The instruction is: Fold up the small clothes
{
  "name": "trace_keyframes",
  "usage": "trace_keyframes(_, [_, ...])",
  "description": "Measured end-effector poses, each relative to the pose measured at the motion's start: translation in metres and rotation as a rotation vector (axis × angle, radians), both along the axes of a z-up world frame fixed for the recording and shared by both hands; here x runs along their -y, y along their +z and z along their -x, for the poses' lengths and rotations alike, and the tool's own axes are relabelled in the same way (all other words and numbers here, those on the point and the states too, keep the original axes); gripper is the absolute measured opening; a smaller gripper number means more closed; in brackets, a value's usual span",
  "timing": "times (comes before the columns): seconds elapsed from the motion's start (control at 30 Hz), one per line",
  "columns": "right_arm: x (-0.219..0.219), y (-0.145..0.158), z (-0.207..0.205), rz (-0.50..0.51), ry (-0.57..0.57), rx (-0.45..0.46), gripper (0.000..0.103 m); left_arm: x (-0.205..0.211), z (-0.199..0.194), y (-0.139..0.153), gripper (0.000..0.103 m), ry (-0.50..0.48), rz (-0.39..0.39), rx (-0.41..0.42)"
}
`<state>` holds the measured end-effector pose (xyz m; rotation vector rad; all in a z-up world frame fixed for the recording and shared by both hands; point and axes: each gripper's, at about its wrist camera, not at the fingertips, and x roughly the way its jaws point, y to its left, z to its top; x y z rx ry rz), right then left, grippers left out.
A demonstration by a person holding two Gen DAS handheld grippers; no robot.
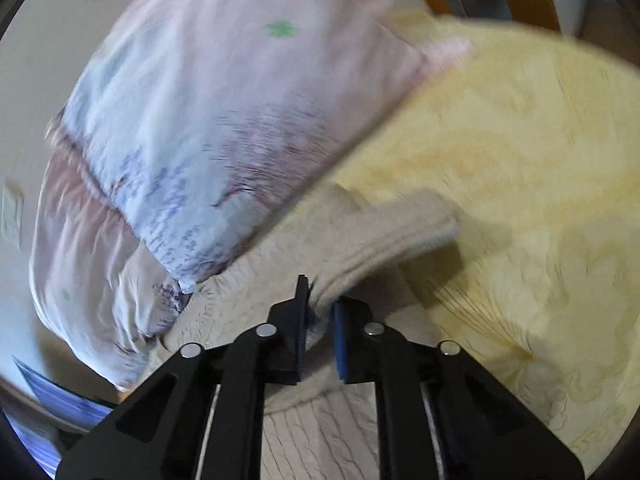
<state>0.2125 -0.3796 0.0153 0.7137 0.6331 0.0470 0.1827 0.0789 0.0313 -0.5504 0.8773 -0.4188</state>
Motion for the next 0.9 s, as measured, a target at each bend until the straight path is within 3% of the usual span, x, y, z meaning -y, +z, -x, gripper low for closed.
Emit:
trace_keyframes(0.07, [-0.027,0.022,-0.003,0.058,0.074,0.068,0.009,-0.006,0.001,0.0,0.1,0.016,0.037,0.003])
trace_keyframes(0.13, [-0.063,0.04,-0.004,0.081,0.204,0.129,0.009,-0.011,0.002,0.001,0.1,0.026,0.09,0.012])
trace_keyframes(0.17, [-0.092,0.047,-0.007,0.083,0.32,0.145,0.009,-0.011,0.002,0.002,0.099,0.026,0.103,0.015])
trace_keyframes(0.27, [-0.16,0.043,-0.018,0.097,0.592,0.079,0.015,-0.009,0.002,0.002,0.097,0.021,0.134,0.017])
trace_keyframes(0.3, [-0.179,0.035,-0.019,0.107,0.661,0.039,0.022,-0.007,0.001,0.001,0.096,0.019,0.137,0.008])
trace_keyframes(0.37, [-0.188,0.023,-0.016,0.114,0.684,0.002,0.032,-0.004,-0.001,-0.003,0.095,0.018,0.143,-0.015])
trace_keyframes(0.43, [-0.169,0.011,-0.012,0.034,0.641,-0.032,0.042,-0.003,-0.004,-0.009,0.092,0.02,0.155,-0.05])
trace_keyframes(0.53, [-0.124,-0.001,-0.008,-0.095,0.519,-0.089,0.043,-0.003,-0.012,-0.02,0.08,0.032,0.167,-0.12])
trace_keyframes(0.67, [-0.04,-0.027,0.006,-0.322,0.251,-0.168,0.043,-0.003,-0.023,-0.036,0.069,0.064,0.2,-0.211])
trace_keyframes(0.83, [0.017,-0.05,0.013,-0.45,0.08,-0.164,0.037,0.002,-0.041,-0.04,0.052,0.082,0.18,-0.227])
trace_keyframes(0.9, [0.024,-0.051,0.014,-0.421,0.028,-0.139,0.037,0.003,-0.05,-0.043,0.035,0.096,0.167,-0.234])
